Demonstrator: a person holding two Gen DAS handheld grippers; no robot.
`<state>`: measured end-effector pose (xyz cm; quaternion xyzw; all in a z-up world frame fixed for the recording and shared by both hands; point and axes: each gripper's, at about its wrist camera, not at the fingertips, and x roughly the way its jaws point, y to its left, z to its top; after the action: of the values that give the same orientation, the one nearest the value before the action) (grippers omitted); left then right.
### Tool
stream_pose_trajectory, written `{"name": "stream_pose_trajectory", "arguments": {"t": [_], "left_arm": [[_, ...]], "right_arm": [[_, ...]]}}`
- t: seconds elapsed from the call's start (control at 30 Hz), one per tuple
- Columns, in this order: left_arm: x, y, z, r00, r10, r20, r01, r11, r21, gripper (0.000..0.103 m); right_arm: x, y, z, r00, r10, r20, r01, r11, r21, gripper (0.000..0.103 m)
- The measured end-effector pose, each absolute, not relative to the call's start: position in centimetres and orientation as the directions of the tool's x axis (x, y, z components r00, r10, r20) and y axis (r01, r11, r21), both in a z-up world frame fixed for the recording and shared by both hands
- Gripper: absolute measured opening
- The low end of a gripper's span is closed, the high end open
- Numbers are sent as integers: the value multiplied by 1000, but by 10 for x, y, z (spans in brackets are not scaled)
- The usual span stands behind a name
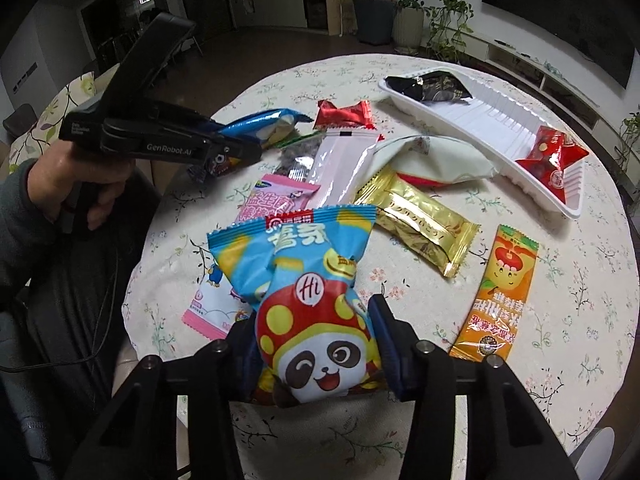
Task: Organize snacks
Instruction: 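Carry both packs into the white tray and open both tools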
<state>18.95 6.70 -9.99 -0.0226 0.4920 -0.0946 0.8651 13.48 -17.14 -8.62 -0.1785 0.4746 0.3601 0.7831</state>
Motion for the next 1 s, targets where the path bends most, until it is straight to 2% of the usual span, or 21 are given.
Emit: {"name": "stream_pose_trajectory", "arguments": {"t": [0.23,0.43,0.67,1.0], "left_arm": [[183,75,-83,521,-236,-820,143,972,-189,27],[196,72,-43,562,-291,-774,180,957,-229,27],[246,53,17,602,-348,-718,253,937,-242,27],[350,26,41,600,-348,-720,269,936,-228,27]], "right_arm": [[137,-191,-71,356,435,-827,-664,740,103,51],[151,-217,-50,444,457,-771,-550,818,169,51],[185,-238,-6,552,459,-697,-443,869,221,51],[246,-244,28,637,412,-651,-333,909,250,51]]}}
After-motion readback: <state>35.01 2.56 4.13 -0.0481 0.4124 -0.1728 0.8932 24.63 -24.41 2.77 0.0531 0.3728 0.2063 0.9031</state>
